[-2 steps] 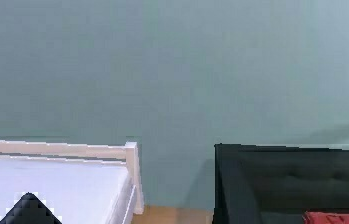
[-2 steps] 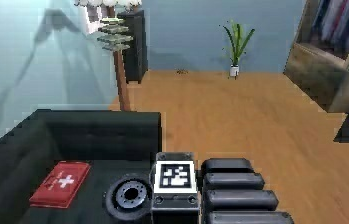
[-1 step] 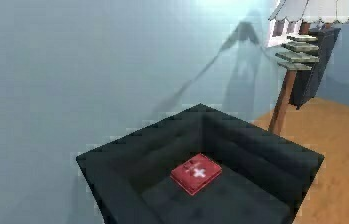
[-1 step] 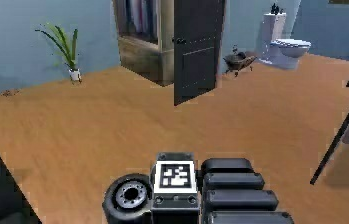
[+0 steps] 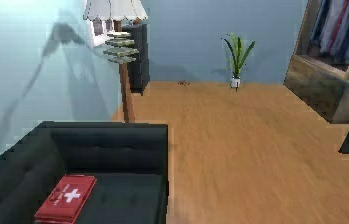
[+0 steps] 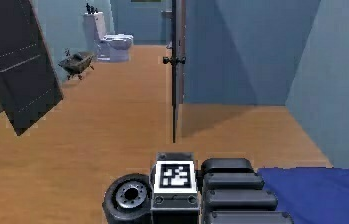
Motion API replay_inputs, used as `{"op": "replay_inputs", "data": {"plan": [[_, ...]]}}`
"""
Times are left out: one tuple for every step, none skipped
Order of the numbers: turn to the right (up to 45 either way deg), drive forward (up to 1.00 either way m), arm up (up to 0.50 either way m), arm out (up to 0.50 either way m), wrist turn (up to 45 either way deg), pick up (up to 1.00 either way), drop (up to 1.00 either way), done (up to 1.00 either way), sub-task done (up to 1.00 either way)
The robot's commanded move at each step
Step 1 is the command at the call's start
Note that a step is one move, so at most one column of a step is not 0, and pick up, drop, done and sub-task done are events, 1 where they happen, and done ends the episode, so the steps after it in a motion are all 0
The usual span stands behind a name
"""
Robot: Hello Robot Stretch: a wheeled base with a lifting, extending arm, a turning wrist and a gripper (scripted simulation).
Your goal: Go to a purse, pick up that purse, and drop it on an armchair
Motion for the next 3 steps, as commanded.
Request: {"op": "replay_inputs", "data": {"plan": [[3.0,0.0,0.0,0.0,0.0,0.0,0.0,0.0,0.0],[0.0,0.15,0.0,0.0,0.0,0.0,0.0,0.0,0.0],[-45.0,0.0,0.0,0.0,0.0,0.0,0.0,0.0,0.0]]}}
